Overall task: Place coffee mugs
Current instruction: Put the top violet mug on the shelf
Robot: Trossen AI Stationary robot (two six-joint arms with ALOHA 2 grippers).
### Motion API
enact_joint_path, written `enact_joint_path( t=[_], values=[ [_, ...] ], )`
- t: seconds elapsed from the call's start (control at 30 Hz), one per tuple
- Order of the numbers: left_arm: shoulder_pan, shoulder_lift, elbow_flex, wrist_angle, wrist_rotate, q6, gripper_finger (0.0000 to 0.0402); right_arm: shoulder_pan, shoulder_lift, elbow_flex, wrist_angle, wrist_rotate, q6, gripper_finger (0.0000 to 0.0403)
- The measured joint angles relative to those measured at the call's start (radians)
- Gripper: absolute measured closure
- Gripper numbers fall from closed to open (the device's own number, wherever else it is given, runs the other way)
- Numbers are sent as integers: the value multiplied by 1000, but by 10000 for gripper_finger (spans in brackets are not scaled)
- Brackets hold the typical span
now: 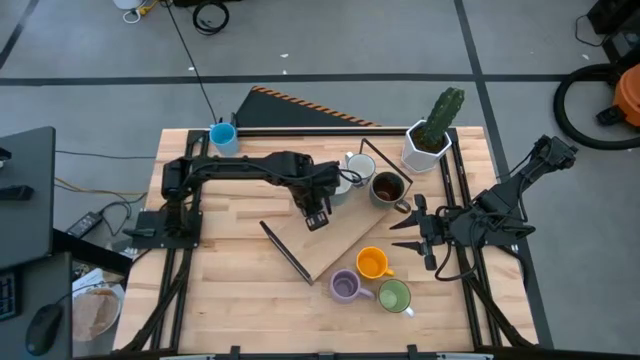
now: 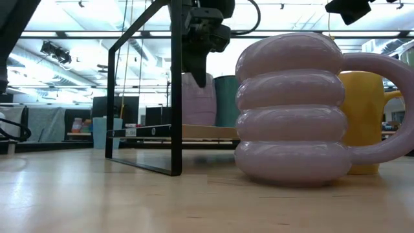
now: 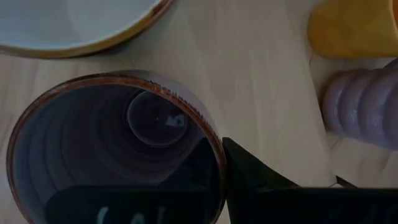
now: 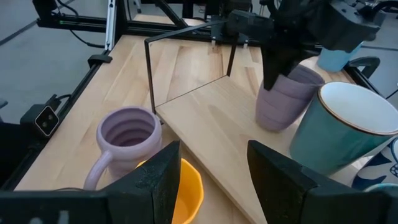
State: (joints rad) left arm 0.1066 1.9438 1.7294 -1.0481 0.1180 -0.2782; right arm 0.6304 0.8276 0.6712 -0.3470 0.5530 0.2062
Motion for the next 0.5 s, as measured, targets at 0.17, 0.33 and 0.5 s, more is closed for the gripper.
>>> enact_joint_path(
  t=[0.17, 0.33, 0.5],
  values=[
    [0, 0, -1, 7, -11, 7, 356, 0, 0, 0, 1, 0, 4, 212],
    [-6, 0, -2, 50, -47, 10, 306, 0, 0, 0, 1, -4, 5, 212],
    [-14, 0, -2, 50, -41, 13, 285, 0, 0, 0, 1, -5, 5, 212]
  ],
)
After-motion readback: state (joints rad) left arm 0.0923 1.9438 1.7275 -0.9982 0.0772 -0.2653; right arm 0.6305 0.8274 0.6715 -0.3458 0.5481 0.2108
